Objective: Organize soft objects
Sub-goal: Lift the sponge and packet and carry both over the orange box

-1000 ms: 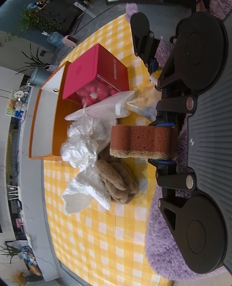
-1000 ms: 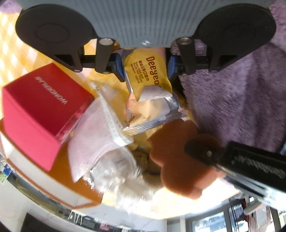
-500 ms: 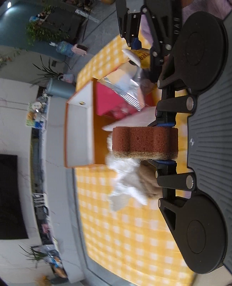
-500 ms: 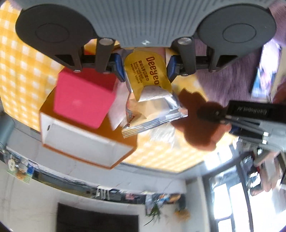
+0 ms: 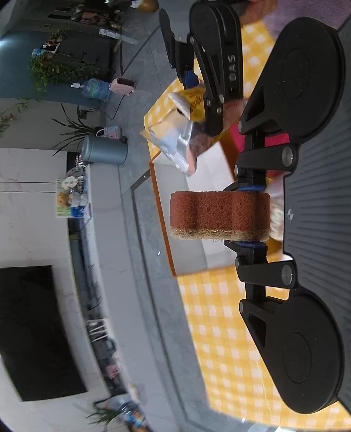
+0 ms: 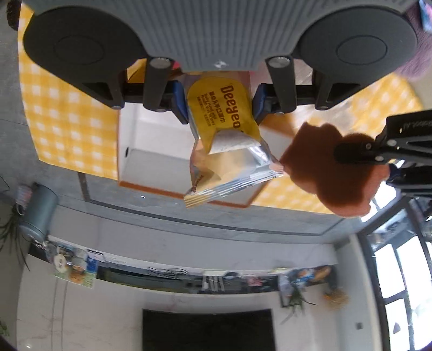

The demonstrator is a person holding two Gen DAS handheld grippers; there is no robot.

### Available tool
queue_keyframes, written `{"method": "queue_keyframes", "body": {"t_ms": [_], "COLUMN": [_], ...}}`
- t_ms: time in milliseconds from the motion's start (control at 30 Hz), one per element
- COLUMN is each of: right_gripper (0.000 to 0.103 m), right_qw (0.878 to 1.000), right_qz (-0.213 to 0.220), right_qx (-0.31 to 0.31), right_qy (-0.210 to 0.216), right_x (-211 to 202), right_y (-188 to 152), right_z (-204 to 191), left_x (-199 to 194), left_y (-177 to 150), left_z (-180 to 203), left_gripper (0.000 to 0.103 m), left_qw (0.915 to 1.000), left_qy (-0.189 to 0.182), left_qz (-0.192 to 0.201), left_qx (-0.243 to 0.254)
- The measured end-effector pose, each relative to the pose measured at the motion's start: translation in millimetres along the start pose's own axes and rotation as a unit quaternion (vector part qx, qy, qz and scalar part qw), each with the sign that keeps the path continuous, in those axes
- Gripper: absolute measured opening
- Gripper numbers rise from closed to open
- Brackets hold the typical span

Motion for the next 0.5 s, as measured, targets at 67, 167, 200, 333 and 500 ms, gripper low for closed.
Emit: {"method": "queue_keyframes", "body": {"t_ms": [67,167,200,333,500], "right_gripper": [0.048,0.048,0.048,0.048,0.048], "right_qw": [1.000,1.000,0.999,0.998,0.993], "right_qz": [-0.008,-0.020,-0.024,-0.051,-0.110], "right_qx": [0.007,0.011,0.012,0.014,0.022], "right_qy": [-0.008,-0.017,-0.018,-0.028,-0.038], "right_x": [21.6,51.7,64.0,110.3,164.3], "right_y": [11.5,18.1,20.0,23.3,11.2], "right_z": [8.5,14.4,16.7,23.1,33.0], "left_x": [22.9,57.7,68.7,109.6,144.4], "left_y": [6.3,12.6,13.4,9.8,-3.0], "left_z": [-9.9,-22.6,-26.1,-37.6,-48.2], "left_gripper": [0.036,0.036,0.036,0.036,0.036], "left_qw": [0.9995,0.9988,0.9984,0.9958,0.9912], "left_qy": [-0.013,-0.009,-0.005,-0.006,0.000], "left_qz": [-0.016,-0.035,-0.042,-0.076,-0.119], "left_qx": [-0.022,-0.033,-0.036,-0.051,-0.058]}}
Point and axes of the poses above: each gripper's, at about its wrist camera, not at the fingertips, and x roughly the way its jaws point, z to its right, y to its top, the point moved 9 cm from there along x, roughly the way its jaws point, and after that the axes turned 4 degrees about -y, right-handed, at the moved point
